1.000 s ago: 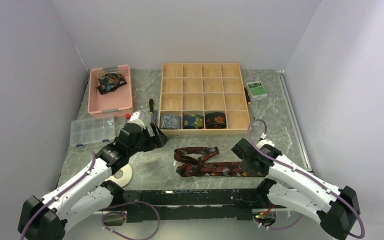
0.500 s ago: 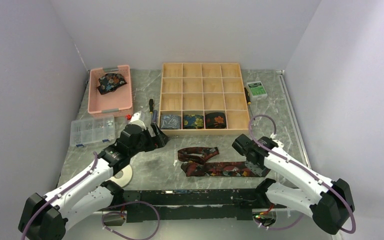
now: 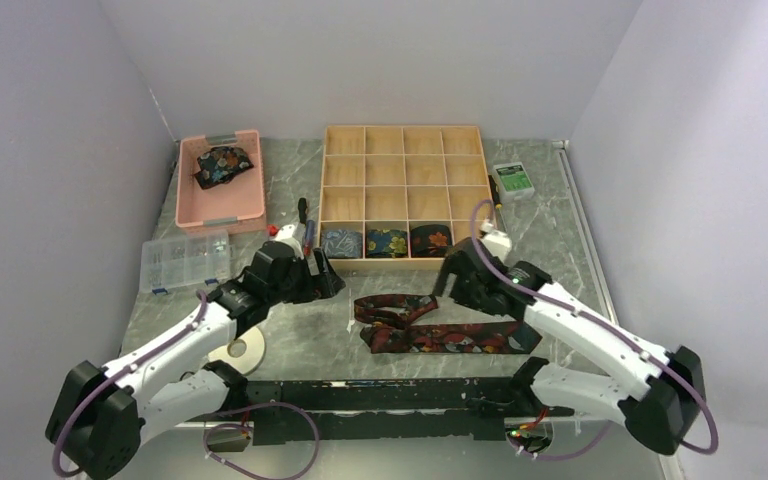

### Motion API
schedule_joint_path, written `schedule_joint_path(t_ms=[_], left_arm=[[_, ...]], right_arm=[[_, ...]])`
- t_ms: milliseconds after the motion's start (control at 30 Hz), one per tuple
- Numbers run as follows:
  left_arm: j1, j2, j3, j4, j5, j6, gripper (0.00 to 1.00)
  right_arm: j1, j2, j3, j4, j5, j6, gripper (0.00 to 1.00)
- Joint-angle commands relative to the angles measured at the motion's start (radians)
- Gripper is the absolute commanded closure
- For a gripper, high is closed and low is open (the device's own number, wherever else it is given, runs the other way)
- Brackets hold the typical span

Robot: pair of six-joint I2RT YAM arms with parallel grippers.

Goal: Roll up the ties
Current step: Flatten out the tie at the center of the board.

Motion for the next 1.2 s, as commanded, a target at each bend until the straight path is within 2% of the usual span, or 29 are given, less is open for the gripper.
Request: schedule_joint_path(t_ms=[0, 133, 300, 500, 600, 667, 767, 867, 933, 967, 1033, 1133, 1167], left_arm=[[-0.007, 0.023, 0.041, 0.005, 0.076, 0.022, 0.08], [-0.006, -0.076, 0.019, -0.077, 0.022, -0.025, 0.08], [-0.006, -0.237, 0.019, -0.239, -0.066, -0.049, 0.08], [-0.004, -0.337, 0.019, -0.336, -0.141, -0.08, 0.09], [-0.005, -0.4, 0.017, -0.379, -0.163, -0.085, 0.09], [-0.005, -0.447, 0.019, -0.402, -0.184, -0.086, 0.09], [-0.005, -0.524, 0.01, -0.405, -0.196, -0.081, 0.08], [-0.004, -0.581, -0.006, -0.403, -0.198, -0.081, 0.08], [-0.005, -0.603, -0.016, -0.411, -0.207, -0.091, 0.07], [-0.005, -0.609, -0.02, -0.413, -0.21, -0.092, 0.07], [-0.005, -0.609, -0.028, -0.414, -0.207, -0.088, 0.07], [-0.006, -0.575, -0.034, -0.405, -0.201, -0.068, 0.07], [-0.005, -0.553, -0.037, -0.391, -0.192, -0.052, 0.07]], right_arm=[[0.03, 0.169, -0.023, 0.413, -0.238, -0.321, 0.12], [0.026, 0.346, 0.028, 0.471, -0.286, -0.358, 0.12], [0.008, 0.503, 0.089, 0.463, -0.234, -0.364, 0.18], [0.003, 0.586, 0.07, 0.578, -0.311, -0.431, 0.43], [0.013, 0.587, 0.051, 0.714, -0.431, -0.516, 0.58], [0.022, 0.595, 0.051, 0.817, -0.571, -0.581, 0.64], [0.046, 0.632, 0.098, 0.948, -0.807, -0.652, 0.69], [0.101, 0.69, 0.195, 0.954, -1.0, -0.734, 0.7], [0.151, 0.734, 0.269, 0.897, -1.099, -0.819, 0.67], [0.176, 0.753, 0.3, 0.855, -1.154, -0.864, 0.63], [0.211, 0.767, 0.334, 0.799, -1.175, -0.916, 0.39], [0.207, 0.676, 0.242, 0.9, -1.043, -0.838, 0.03], [0.193, 0.634, 0.213, 0.915, -0.981, -0.804, 0.01]])
